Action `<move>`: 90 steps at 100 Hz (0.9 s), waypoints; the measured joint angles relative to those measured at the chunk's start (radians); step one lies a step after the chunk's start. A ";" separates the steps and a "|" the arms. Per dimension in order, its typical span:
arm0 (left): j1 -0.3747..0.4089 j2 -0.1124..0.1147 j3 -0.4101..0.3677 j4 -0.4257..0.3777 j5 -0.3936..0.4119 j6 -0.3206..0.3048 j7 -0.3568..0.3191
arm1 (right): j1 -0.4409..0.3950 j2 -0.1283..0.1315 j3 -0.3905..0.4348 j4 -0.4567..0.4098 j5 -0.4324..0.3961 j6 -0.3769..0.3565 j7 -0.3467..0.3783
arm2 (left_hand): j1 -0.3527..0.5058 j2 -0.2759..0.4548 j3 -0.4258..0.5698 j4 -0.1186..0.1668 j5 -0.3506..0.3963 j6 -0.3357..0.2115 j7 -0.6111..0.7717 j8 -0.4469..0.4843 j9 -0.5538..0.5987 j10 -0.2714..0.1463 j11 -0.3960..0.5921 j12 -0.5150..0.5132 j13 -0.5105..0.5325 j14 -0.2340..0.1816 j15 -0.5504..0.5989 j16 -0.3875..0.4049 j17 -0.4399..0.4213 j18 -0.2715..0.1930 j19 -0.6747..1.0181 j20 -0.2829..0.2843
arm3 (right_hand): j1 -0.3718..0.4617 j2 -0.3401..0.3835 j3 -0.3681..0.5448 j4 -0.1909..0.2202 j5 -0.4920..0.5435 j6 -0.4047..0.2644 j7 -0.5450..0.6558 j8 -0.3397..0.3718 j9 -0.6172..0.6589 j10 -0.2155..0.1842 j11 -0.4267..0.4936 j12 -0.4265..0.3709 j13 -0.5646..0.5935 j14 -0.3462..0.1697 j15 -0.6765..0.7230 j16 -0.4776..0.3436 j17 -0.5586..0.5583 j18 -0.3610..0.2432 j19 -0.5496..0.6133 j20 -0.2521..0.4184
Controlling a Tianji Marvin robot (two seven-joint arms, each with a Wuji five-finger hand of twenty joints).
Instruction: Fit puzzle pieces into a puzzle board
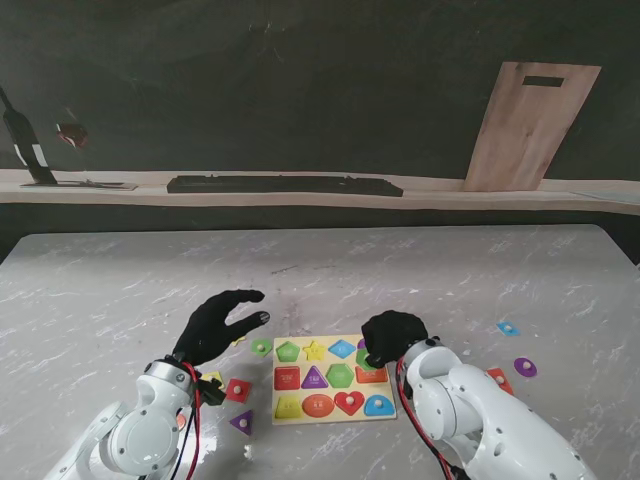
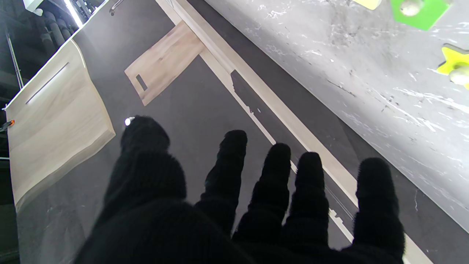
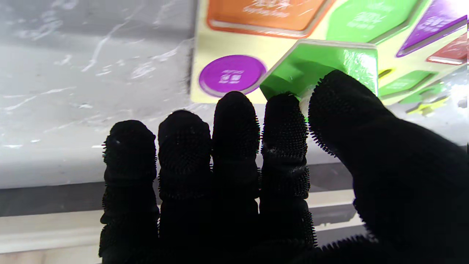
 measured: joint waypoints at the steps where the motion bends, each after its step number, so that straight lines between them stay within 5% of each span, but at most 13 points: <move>1: 0.000 0.000 -0.001 0.000 0.000 0.000 0.001 | 0.003 0.000 -0.006 0.000 0.003 0.004 0.001 | 0.000 0.000 0.000 0.000 0.000 0.000 0.000 0.000 0.000 0.000 0.000 0.000 0.000 0.000 0.000 0.000 0.000 0.000 0.000 0.000 | 0.000 0.000 0.000 0.000 0.000 0.000 0.000 0.001 0.000 0.000 0.000 0.000 0.000 0.000 0.000 0.000 0.001 0.002 0.001 0.001; 50: 0.008 -0.004 -0.010 -0.005 -0.010 -0.004 0.013 | 0.114 -0.042 -0.213 0.052 0.118 0.231 -0.043 | 0.000 0.000 0.000 0.000 0.000 0.000 0.000 0.000 0.000 0.000 0.000 0.000 0.000 0.000 0.000 0.000 0.000 0.000 0.000 0.000 | -0.003 -0.020 0.032 0.001 0.011 0.000 -0.001 0.028 0.021 0.022 0.041 0.035 0.023 0.021 0.061 0.022 0.020 0.018 0.040 0.038; 90: 0.010 -0.004 -0.013 -0.006 -0.008 -0.007 0.018 | 0.167 -0.068 -0.286 0.112 0.147 0.299 -0.050 | 0.000 0.000 0.000 0.000 0.000 0.000 0.000 0.000 0.000 0.000 0.000 0.000 0.000 0.000 0.000 0.000 0.000 0.000 0.000 0.000 | -0.003 -0.021 0.037 0.001 0.011 0.000 -0.001 0.042 0.031 0.024 0.063 0.055 0.045 0.023 0.095 0.025 0.038 0.030 0.067 0.049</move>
